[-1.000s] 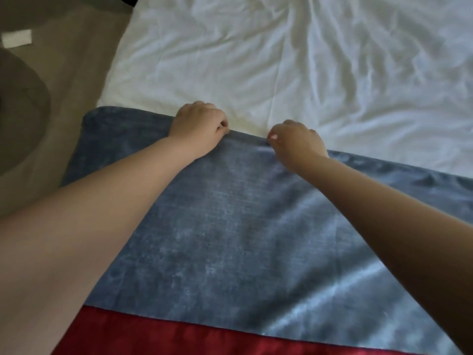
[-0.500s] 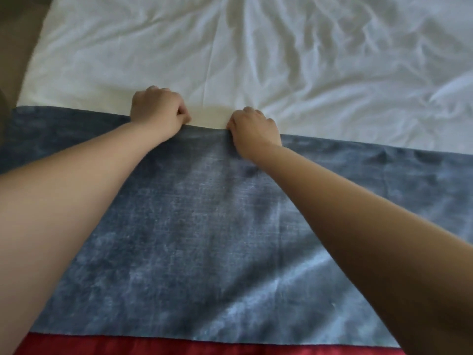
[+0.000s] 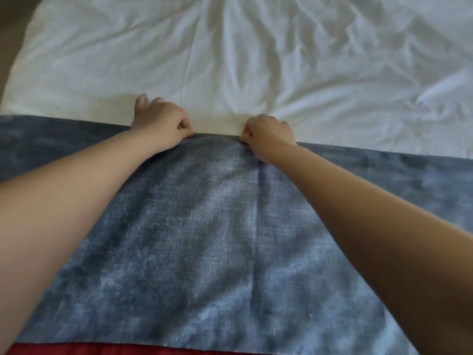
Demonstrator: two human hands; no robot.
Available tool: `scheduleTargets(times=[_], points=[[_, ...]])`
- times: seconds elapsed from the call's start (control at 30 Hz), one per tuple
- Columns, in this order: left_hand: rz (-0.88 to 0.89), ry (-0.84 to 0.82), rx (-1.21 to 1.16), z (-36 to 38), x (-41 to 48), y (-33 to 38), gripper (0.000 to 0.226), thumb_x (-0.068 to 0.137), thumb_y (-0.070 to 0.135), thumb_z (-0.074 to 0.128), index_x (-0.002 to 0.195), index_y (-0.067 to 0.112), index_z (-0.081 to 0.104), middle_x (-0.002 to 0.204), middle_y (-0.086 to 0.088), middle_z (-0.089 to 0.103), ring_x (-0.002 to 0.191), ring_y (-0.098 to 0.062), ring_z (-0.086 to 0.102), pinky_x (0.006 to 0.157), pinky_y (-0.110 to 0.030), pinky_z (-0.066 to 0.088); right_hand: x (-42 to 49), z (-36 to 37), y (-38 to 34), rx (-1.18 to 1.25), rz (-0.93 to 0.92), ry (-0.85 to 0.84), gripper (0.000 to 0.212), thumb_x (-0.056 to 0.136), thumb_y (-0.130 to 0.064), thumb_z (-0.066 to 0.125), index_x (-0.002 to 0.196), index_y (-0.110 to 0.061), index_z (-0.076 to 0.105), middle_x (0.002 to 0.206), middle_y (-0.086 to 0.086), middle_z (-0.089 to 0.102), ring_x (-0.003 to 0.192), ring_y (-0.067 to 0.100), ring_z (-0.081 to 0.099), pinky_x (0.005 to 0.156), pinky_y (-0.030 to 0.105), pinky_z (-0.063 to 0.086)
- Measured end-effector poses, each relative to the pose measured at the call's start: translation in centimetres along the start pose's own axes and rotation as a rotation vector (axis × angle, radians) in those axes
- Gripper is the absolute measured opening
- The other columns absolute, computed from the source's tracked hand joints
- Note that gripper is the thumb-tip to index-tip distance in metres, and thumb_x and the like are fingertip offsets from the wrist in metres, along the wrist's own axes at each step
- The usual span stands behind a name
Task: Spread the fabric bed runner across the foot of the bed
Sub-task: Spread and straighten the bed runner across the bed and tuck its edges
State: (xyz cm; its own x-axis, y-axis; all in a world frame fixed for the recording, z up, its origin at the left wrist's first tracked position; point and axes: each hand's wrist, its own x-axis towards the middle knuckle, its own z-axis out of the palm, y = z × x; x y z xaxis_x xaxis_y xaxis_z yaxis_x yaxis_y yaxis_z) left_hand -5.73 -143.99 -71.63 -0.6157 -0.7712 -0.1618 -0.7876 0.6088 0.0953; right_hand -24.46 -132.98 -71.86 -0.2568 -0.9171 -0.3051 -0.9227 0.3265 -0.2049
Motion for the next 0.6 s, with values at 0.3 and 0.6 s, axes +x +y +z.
scheduleTargets(times=[0.3, 0.6], points=[[0.046, 0.277, -0.038, -2.6, -2.3, 2.6, 0.042, 0.095, 0.041, 0.04, 0.122, 0.012, 0.056, 0.121, -0.014, 0.06, 0.107, -0.036, 0.055, 0.097, -0.046, 0.038, -2.2, -2.3, 1.4, -0.054, -0.113, 0.251, 0.044, 0.097, -0.04, 0.04, 0.133, -0.015, 0.045, 0.131, 0.007, 0.05, 0.12, 0.026, 0.046, 0.098, 0.041, 0.037], [0.104, 0.203, -0.056, -4.3, -9.0, 5.4, 0.049, 0.097, 0.046, 0.033, 0.129, 0.014, 0.051, 0.13, -0.008, 0.056, 0.117, -0.029, 0.051, 0.108, -0.046, 0.028, -8.7, -3.0, -1.1, -0.097, -0.105, 0.263, 0.041, 0.099, -0.037, 0.036, 0.129, -0.014, 0.049, 0.127, 0.007, 0.054, 0.118, 0.026, 0.048, 0.095, 0.039, 0.038]])
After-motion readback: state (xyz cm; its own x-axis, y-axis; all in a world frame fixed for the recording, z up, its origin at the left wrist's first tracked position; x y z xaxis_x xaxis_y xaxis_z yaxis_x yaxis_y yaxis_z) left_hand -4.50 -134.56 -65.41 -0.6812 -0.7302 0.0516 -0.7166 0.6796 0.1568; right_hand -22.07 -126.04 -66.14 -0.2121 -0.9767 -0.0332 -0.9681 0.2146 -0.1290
